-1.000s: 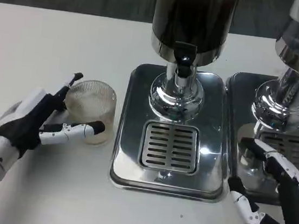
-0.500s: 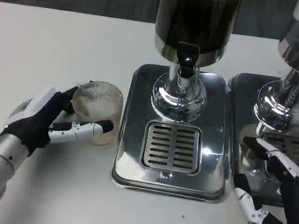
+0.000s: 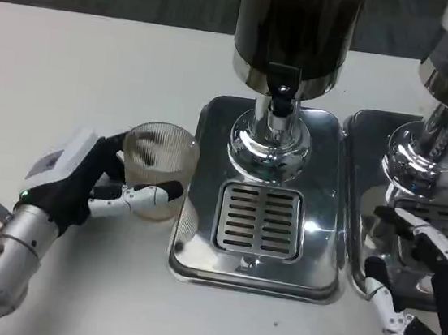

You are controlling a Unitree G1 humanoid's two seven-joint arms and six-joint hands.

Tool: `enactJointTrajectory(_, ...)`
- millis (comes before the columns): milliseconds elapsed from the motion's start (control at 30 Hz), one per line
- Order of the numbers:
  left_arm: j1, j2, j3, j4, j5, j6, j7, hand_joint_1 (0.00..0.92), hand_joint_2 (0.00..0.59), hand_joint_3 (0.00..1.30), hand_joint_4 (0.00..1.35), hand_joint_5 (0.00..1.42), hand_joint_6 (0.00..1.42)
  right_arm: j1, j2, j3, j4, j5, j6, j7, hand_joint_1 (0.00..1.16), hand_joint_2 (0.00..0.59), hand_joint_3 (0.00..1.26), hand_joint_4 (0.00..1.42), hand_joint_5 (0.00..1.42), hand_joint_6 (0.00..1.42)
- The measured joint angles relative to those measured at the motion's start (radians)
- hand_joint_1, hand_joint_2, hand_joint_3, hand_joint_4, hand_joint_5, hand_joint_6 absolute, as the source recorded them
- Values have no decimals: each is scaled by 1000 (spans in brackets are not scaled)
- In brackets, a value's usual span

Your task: Grasp the cup under the faucet to collect the drink, then remove the cup.

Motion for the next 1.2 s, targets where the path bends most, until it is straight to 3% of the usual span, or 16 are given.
enactJointTrajectory(267, 10, -17, -22, -6, 59, 3, 123, 353, 106, 505, 675, 941, 1144, -1, 0, 1, 0, 4, 0, 0, 437, 466, 303, 271, 299, 407)
enactJointTrajectory(800, 95, -27, 10, -20, 63, -28, 257, 329, 122, 549, 744, 1009, 1223, -10, 0, 2, 19, 19, -12, 3, 389, 453, 294, 271, 288, 400)
enactJointTrajectory(1200, 190, -36, 89, -114, 43, -115, 310, 328, 123, 566, 768, 1020, 1245, -10, 0, 2, 20, 31, -21, 18, 364, 438, 294, 258, 288, 387)
